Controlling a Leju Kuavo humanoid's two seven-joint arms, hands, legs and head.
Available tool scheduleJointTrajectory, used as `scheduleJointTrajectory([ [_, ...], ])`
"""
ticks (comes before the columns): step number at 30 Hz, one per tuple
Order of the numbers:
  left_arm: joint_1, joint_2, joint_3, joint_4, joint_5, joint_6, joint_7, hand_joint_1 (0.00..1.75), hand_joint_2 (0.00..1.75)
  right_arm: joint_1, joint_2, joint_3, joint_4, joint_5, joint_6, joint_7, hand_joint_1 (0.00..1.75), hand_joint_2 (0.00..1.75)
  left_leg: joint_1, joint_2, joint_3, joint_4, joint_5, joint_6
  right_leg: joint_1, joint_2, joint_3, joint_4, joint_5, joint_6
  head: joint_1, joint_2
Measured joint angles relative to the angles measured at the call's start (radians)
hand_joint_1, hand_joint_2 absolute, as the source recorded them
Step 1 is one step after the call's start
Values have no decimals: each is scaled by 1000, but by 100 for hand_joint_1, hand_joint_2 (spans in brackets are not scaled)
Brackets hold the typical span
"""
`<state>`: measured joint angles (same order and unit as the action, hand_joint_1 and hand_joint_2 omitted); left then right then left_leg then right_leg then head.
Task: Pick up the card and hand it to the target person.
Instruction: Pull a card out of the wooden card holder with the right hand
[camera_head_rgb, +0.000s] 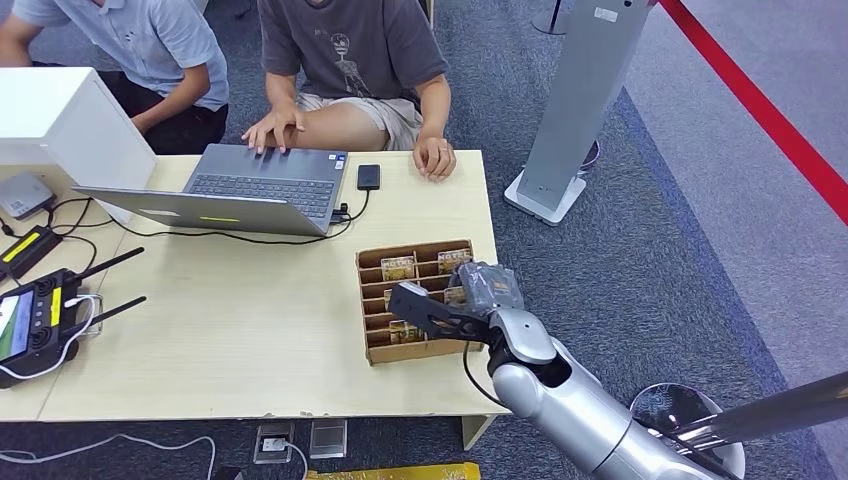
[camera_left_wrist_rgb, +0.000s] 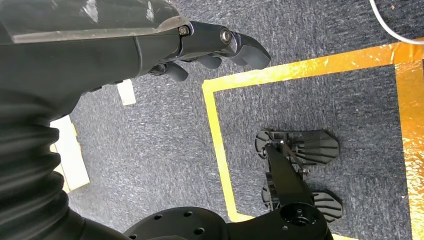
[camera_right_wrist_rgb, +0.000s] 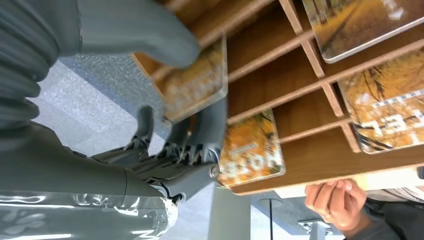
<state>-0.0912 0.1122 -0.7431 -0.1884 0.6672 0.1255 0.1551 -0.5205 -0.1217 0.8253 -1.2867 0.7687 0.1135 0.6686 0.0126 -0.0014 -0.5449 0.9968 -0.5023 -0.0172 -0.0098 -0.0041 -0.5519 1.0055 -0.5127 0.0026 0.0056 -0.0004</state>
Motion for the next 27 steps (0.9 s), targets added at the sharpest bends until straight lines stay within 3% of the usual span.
scheduleJointTrajectory([
  [5, 0, 2, 0, 0, 0, 0, 2, 0, 175, 0, 0, 0, 5, -3, -4, -1, 130, 175, 0, 0, 0, 0, 0, 0, 0, 0, 0, 0, 0, 0, 0, 0],
  [14, 0, 5, 0, 0, 0, 0, 3, 0, 175, -1, 5, 0, 6, -15, -6, -4, 143, 175, 0, 0, 1, 0, 0, 0, 0, 0, 0, 0, 0, 0, 0, 0],
  [27, 0, 11, 0, 0, 35, 25, -1, 0, 175, -2, 9, 3, -5, -36, -11, -30, 143, 175, 0, 0, 1, 0, 0, 0, 0, 0, 0, 0, 0, 0, 0, 0],
])
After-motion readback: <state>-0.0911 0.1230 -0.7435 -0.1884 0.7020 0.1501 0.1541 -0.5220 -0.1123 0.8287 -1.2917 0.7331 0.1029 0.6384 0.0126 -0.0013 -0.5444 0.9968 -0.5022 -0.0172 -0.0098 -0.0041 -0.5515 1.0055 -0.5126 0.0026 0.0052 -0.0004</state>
